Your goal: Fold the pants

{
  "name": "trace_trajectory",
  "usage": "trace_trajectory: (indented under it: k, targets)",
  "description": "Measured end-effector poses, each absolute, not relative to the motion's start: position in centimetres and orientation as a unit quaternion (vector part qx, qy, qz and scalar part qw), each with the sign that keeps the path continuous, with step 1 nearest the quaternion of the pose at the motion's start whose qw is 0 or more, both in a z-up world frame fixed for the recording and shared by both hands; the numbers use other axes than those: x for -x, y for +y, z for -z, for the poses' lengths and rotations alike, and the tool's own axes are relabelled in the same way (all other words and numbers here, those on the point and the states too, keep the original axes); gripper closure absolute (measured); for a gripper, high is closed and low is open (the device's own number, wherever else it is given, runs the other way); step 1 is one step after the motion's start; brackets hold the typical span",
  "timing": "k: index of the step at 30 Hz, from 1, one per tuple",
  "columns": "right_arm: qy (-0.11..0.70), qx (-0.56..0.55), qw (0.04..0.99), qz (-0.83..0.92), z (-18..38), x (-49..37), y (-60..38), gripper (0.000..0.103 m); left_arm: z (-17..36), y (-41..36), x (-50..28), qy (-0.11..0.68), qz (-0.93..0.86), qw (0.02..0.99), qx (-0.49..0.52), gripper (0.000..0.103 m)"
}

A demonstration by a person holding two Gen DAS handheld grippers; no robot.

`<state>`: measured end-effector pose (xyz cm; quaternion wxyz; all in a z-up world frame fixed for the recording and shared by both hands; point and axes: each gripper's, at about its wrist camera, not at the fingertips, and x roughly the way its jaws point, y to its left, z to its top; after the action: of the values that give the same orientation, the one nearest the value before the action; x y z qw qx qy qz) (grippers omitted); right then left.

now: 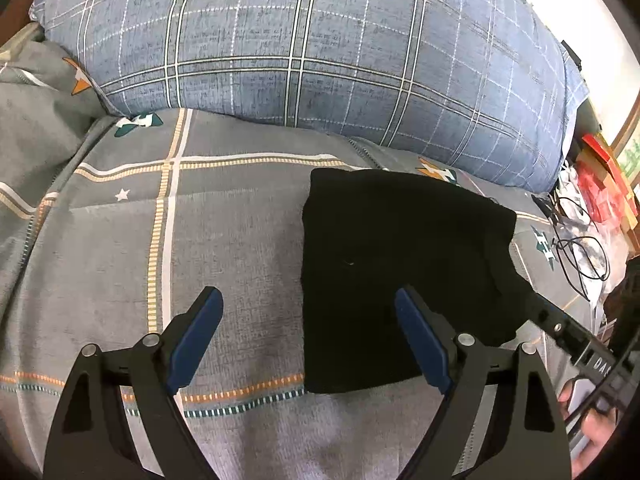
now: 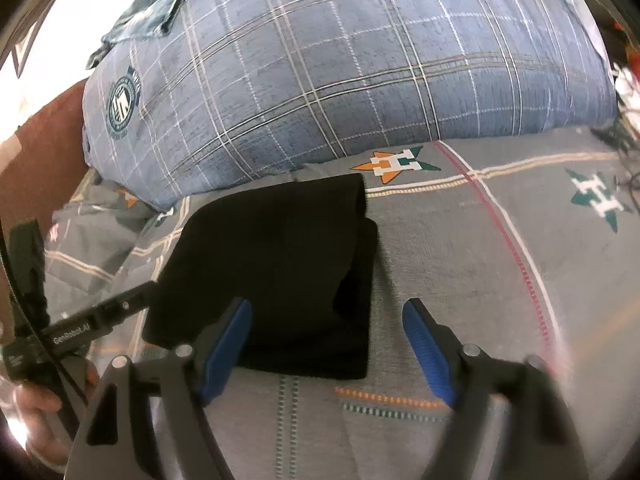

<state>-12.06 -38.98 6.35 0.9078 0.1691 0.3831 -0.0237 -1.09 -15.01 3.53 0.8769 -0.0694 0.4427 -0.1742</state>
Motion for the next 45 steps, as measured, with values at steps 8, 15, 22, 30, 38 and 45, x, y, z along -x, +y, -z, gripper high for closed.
trace_trajectory:
  k: [8,15,22,30,38,45]
  targets:
    - [0.372,-0.272,0.887,-0.034,-4.9,11.4,-41.7,0.025,-2.5,-15.3,0.1,0.449,0.194,0.868,0.085,0.014]
    - [0.399,-0.294,0.865,-0.077,-2.7,9.2,-41.7,0.030,-1.3,-16.1,-1.4,0.460,0.236,0.850,0.100,0.011]
    - [0.377,-0.298,0.873,-0.086,-2.0,8.6,-41.7,0.044,-1.1,-17.5,-2.1,0.461,0.255,0.844,0.097,0.008]
    - [0.337,-0.279,0.894,-0.095,-5.0,10.4,-40.6,0.069,-4.1,-18.1,-0.3,0.428,0.280,0.857,0.068,0.054]
    - [0.305,-0.253,0.910,-0.119,-9.9,11.6,-38.3,0.069,-9.2,-15.5,1.4,0.385,0.269,0.881,0.053,0.054]
    - [0.294,-0.238,0.914,-0.147,-12.1,9.8,-35.0,0.069,-11.4,-11.8,0.7,0.363,0.234,0.901,0.051,0.054]
